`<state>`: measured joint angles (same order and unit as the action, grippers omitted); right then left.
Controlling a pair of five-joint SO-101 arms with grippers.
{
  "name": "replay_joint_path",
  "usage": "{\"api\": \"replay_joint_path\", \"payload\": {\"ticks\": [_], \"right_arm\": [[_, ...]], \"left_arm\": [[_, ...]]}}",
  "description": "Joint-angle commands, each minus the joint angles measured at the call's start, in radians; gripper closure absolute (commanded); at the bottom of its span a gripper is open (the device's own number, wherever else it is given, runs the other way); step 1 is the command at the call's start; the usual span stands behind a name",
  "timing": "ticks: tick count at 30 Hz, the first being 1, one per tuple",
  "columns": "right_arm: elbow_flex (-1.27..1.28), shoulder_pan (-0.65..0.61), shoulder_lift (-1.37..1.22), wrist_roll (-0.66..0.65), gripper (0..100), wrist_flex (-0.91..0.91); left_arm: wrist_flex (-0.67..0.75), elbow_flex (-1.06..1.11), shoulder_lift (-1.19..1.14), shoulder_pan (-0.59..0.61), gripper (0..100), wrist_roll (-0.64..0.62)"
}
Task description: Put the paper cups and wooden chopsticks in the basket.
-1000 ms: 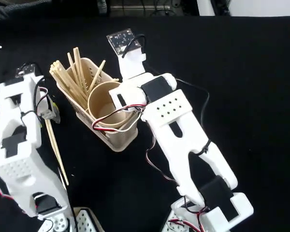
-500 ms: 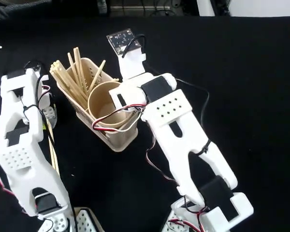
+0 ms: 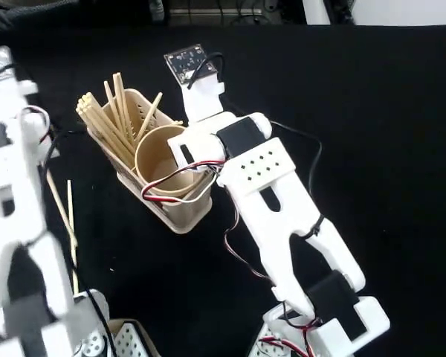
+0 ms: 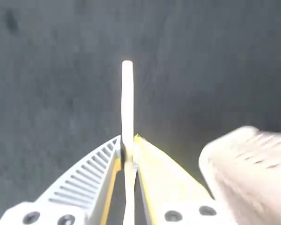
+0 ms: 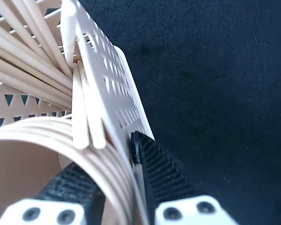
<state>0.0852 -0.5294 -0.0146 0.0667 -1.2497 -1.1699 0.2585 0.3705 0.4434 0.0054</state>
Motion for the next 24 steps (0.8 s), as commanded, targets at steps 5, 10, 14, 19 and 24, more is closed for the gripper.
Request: {"api": "replay_joint_path", "payload": {"ticks": [5,10,14,19,24], "right_arm": [[0.11,-0.009,-0.203,-0.009,98.7,-0.006],[0.11,-0.009,-0.203,-0.009,98.7,-0.006],[0.108,-0.009,-0.203,-0.009,98.7,-0.006],[0.11,-0.009,-0.203,-0.009,98.7,-0.006],[0.108,-0.009,-0.203,-0.009,98.7,-0.006]], "left_arm": [[0.187,-0.024,0.499,-0.025,97,-0.054],[0.373,0.036,0.738,-0.082,97,-0.11],[0.549,0.211,0.89,-0.271,97,-0.169],[0.907,0.541,1.008,-0.426,97,-0.167],[1.065,0.858,1.019,-0.441,97,-0.141]]}}
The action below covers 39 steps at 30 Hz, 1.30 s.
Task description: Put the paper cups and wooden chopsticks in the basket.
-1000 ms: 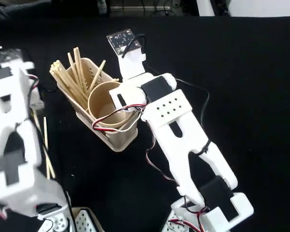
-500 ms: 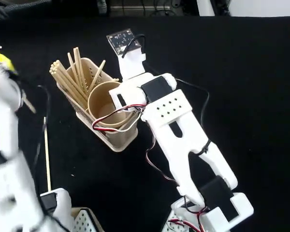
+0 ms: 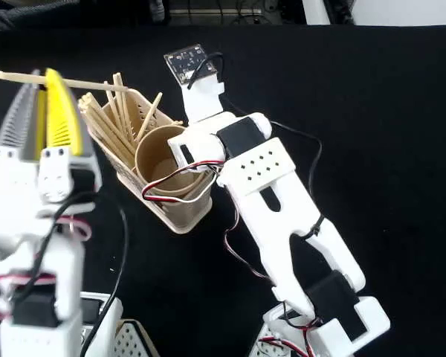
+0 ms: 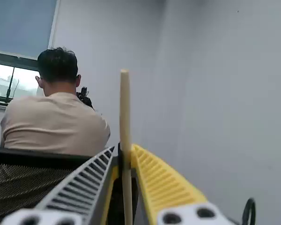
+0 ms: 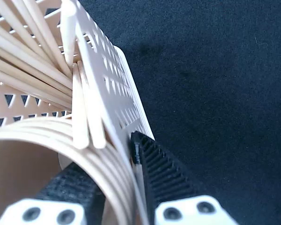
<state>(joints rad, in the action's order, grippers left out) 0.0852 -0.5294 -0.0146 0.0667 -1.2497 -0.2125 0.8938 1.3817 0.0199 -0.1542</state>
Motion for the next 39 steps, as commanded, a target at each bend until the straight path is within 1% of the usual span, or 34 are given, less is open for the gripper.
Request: {"api": "replay_joint_path", "payload": {"ticks": [1,4,9,10,12,13,14,17,18,20,23,25,26,29,31,36,39], "right_arm": [[0.108,-0.009,-0.203,-0.009,98.7,-0.006],[0.107,-0.009,-0.203,-0.009,98.7,-0.005],[0.107,-0.009,-0.203,-0.009,98.7,-0.005],[0.107,-0.009,-0.203,-0.009,98.7,-0.005],[0.107,-0.009,-0.203,-0.009,98.7,-0.005],[0.107,-0.009,-0.203,-0.009,98.7,-0.005],[0.107,-0.009,-0.203,-0.009,98.7,-0.005],[0.107,-0.009,-0.203,-0.009,98.7,-0.005],[0.107,-0.009,-0.203,-0.009,98.7,-0.005],[0.107,-0.009,-0.203,-0.009,98.7,-0.005],[0.107,-0.009,-0.203,-0.009,98.7,-0.005],[0.107,-0.009,-0.203,-0.009,98.7,-0.005],[0.107,-0.009,-0.203,-0.009,98.7,-0.005],[0.107,-0.009,-0.203,-0.009,98.7,-0.005],[0.108,-0.011,-0.203,-0.009,98.7,-0.005],[0.111,-0.021,-0.203,-0.009,98.7,-0.005],[0.111,-0.031,-0.203,-0.009,98.7,-0.005]], "left_arm": [[0.107,0.277,0.012,-0.018,97,0.049],[0.103,0.369,0.017,-0.018,97,0.121],[0.023,0.367,0.017,-0.035,96,0.118],[-0.003,0.358,0.017,-0.047,94,0.12],[-0.087,0.335,0.017,-0.053,83,0.117],[-0.14,0.312,0.017,-0.056,77,0.1],[-0.199,0.277,0.017,-0.05,75,0.069],[-0.427,0.102,0.017,-0.045,75,0.043],[-0.511,0.033,0.012,-0.027,75,0.038],[-0.687,-0.111,0.003,0.047,75,0.034],[-0.971,-0.285,-0.061,0.219,75,0.041],[-1.112,-0.343,-0.147,0.332,75,0.069],[-1.154,-0.343,-0.198,0.375,75,0.114],[-1.178,-0.302,-0.377,0.463,75,0.255],[-1.134,-0.246,-0.511,0.503,75,0.299],[-0.833,-0.114,-0.848,0.591,75,0.316],[-0.717,-0.11,-1.03,0.625,76,0.316]]}}
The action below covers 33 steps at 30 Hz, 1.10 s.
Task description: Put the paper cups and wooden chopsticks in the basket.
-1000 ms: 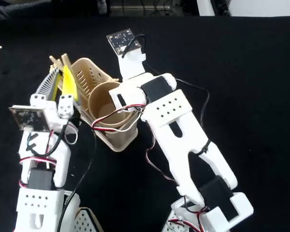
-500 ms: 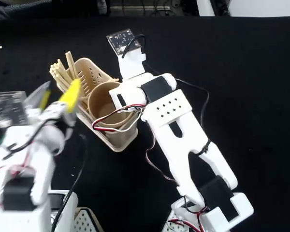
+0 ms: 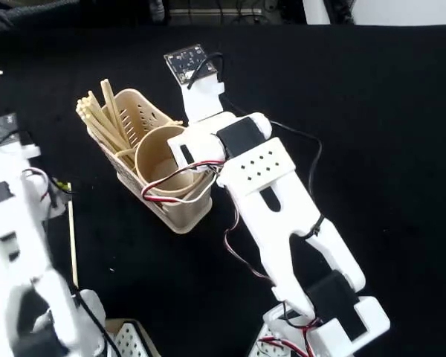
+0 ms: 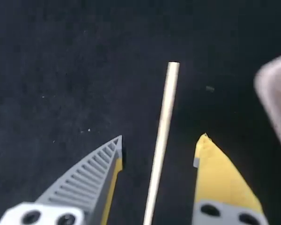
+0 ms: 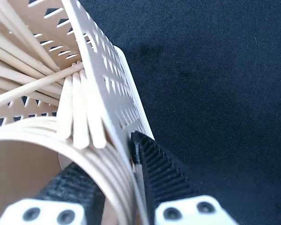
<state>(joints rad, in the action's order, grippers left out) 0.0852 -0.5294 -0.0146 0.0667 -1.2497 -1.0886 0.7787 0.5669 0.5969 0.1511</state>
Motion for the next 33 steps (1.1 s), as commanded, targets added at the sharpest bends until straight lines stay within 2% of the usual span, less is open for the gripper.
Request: {"api": "replay_joint_path", "payload": {"ticks": [1,3,7,9,11,15,19,22,24,28,33], "right_arm": [[0.111,-0.031,-0.203,-0.009,98.7,-0.005],[0.111,-0.031,-0.203,-0.009,98.7,-0.005],[0.111,-0.031,-0.203,-0.009,98.7,-0.005],[0.111,-0.031,-0.203,-0.009,98.7,-0.005],[0.111,-0.031,-0.203,-0.009,98.7,-0.006],[0.111,-0.031,-0.203,-0.009,98.7,-0.006],[0.111,-0.031,-0.203,-0.009,98.7,-0.006],[0.111,-0.031,-0.203,-0.009,98.7,-0.006],[0.111,-0.031,-0.203,-0.009,98.7,-0.006],[0.111,-0.031,-0.203,-0.009,98.7,-0.006],[0.111,-0.031,-0.203,-0.009,98.7,-0.006]], "left_arm": [[0.18,0.005,-0.264,0.044,76,0.012],[0.201,0.008,-0.356,0.005,79,0.014],[0.198,0.005,-0.454,-0.093,98,0.103],[0.203,0.016,-0.454,-0.107,95,0.138],[0.204,0.019,-0.454,-0.105,98,0.137],[0.199,0.027,-0.384,-0.096,97,0.109],[0.16,0.073,-0.028,-0.091,97,0.026],[0.077,0.084,0.377,-0.093,97,-0.031],[0.072,0.085,0.647,-0.096,97,-0.074],[0.239,0.117,1.063,-0.102,97,-0.169],[0.522,0.189,1.257,-0.131,97,-0.307]]}}
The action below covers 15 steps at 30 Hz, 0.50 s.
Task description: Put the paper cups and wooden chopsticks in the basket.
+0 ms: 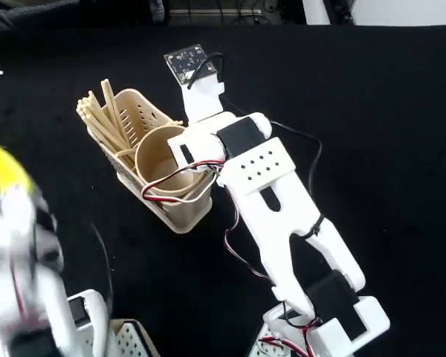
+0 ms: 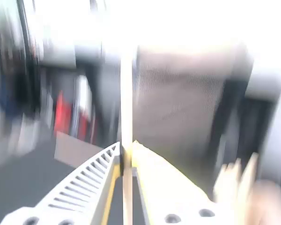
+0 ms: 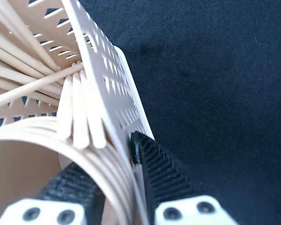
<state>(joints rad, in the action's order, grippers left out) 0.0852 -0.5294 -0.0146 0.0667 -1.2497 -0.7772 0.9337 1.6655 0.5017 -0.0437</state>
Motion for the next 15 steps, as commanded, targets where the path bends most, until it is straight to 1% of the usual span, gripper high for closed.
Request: {"api": "replay_joint_path", "payload": {"ticks": [1,3,5,7,8,10,12,15], "right_arm": [[0.111,-0.031,-0.203,-0.009,98.7,-0.006],[0.111,-0.031,-0.203,-0.009,98.7,-0.006],[0.113,-0.031,-0.203,-0.009,98.7,-0.006],[0.113,-0.029,-0.203,-0.009,98.7,-0.006],[0.113,-0.028,-0.203,-0.009,98.7,-0.006],[0.113,-0.028,-0.203,-0.009,98.7,-0.006],[0.113,-0.028,-0.203,-0.009,98.7,-0.006],[0.111,-0.028,-0.203,-0.009,98.7,-0.006]], "left_arm": [[0.278,0.044,0.163,-0.07,97,-0.153],[0.44,0.064,0.147,-0.15,97,-0.203],[0.597,0.104,0.115,-0.229,97,-0.203],[0.721,0.179,0.051,-0.326,97,-0.203],[0.75,0.209,0.011,-0.363,97,-0.203],[0.766,0.271,-0.08,-0.397,97,-0.18],[0.779,0.335,-0.178,-0.4,97,-0.155],[0.864,0.433,-0.295,-0.394,97,-0.147]]}}
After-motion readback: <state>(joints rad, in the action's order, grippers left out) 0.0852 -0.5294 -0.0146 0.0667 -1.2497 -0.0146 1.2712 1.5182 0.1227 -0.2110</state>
